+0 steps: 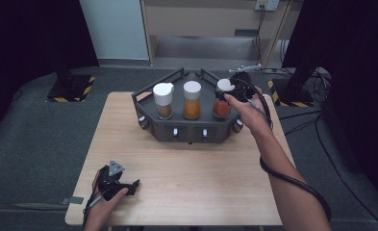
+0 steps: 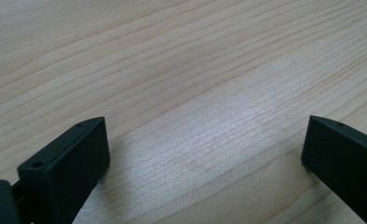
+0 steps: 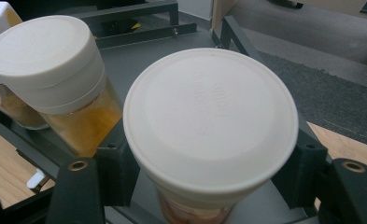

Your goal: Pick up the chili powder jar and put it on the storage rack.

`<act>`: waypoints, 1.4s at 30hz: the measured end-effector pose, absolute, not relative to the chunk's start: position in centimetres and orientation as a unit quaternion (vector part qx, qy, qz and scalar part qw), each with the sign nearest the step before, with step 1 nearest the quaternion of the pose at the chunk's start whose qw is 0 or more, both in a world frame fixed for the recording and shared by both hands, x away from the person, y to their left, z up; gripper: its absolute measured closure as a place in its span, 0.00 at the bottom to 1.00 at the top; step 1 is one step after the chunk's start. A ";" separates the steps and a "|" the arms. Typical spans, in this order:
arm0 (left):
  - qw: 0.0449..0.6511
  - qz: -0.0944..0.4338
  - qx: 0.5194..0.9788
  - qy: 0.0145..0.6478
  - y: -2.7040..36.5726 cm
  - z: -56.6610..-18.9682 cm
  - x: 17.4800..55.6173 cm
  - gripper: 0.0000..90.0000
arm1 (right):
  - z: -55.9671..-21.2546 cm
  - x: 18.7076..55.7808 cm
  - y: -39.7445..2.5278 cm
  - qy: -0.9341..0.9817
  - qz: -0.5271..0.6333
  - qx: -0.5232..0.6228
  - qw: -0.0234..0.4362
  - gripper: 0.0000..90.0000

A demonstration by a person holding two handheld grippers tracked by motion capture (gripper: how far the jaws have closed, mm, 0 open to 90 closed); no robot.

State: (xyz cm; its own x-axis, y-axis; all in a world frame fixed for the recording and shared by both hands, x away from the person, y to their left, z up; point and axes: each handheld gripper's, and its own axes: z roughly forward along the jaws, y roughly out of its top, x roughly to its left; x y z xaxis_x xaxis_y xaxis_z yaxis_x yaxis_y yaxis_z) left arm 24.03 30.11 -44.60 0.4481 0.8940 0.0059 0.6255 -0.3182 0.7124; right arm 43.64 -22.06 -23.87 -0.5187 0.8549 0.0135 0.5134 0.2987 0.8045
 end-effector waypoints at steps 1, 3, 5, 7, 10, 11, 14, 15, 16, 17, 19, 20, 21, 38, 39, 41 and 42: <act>0.327 0.205 0.785 0.484 30.1 -44.6 24.0 0.00 | -23.9 43.7 -22.0 0.777 0.396 0.440 0.216 0.38; 0.327 0.205 0.785 0.484 30.1 -44.6 24.0 0.00 | -24.1 43.7 -21.9 0.777 0.396 0.440 0.214 0.38; 0.327 0.205 0.785 0.484 30.1 -44.6 24.0 0.00 | -24.2 43.8 -21.8 0.777 0.396 0.440 0.212 0.38; 0.327 0.205 0.785 0.484 30.1 -44.6 24.0 0.00 | -24.3 43.8 -21.7 0.777 0.397 0.440 0.211 0.38; 0.327 0.205 0.785 0.484 30.1 -44.6 24.0 0.00 | -24.5 43.9 -21.6 0.778 0.396 0.440 0.210 0.38; 0.327 0.205 0.785 0.484 30.1 -44.6 24.0 0.00 | -24.5 43.9 -21.6 0.778 0.397 0.440 0.210 0.38; 0.327 0.205 0.785 0.484 30.1 -44.6 24.0 0.00 | -24.6 43.9 -21.6 0.777 0.399 0.440 0.209 0.38; 0.327 0.205 0.785 0.484 30.1 -44.6 24.0 0.00 | -24.6 43.9 -21.6 0.777 0.399 0.440 0.209 0.38; 0.327 0.205 0.785 0.484 30.1 -44.6 24.0 0.00 | -24.6 43.9 -21.7 0.777 0.399 0.441 0.208 0.38; 0.327 0.205 0.785 0.484 30.1 -44.6 24.0 0.00 | -24.7 43.9 -21.7 0.777 0.399 0.441 0.207 0.38; 0.327 0.205 0.785 0.484 30.1 -44.6 24.0 0.00 | -24.7 44.0 -21.8 0.777 0.398 0.443 0.205 0.38; 0.327 0.205 0.785 0.484 30.1 -44.6 24.0 0.00 | -24.8 44.1 -21.8 0.777 0.397 0.444 0.204 0.38; 0.329 0.205 0.784 0.485 30.1 -44.7 24.0 0.00 | -24.9 44.1 -21.8 0.777 0.395 0.445 0.204 0.38; 0.328 0.206 0.785 0.483 30.1 -44.7 24.0 0.00 | -25.8 43.5 -22.2 0.770 0.411 0.441 0.210 0.37; 0.328 0.206 0.785 0.483 30.1 -44.6 24.0 0.00 | -25.8 43.5 -22.3 0.770 0.411 0.441 0.211 0.37; 0.328 0.206 0.785 0.483 30.1 -44.6 24.0 0.00 | -25.9 43.4 -22.3 0.769 0.412 0.441 0.211 0.37; 0.328 0.206 0.785 0.483 30.1 -44.6 24.0 0.00 | -25.9 43.4 -22.3 0.769 0.412 0.441 0.211 0.37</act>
State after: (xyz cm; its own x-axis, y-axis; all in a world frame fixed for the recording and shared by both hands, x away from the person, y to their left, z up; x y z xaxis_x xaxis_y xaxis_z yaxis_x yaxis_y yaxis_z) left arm 24.02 30.12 -44.65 0.4490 0.8935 0.0069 0.6234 -0.3188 0.7140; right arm 43.44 -22.26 -25.90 -0.5218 0.8521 0.0398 0.5049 0.2709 0.8196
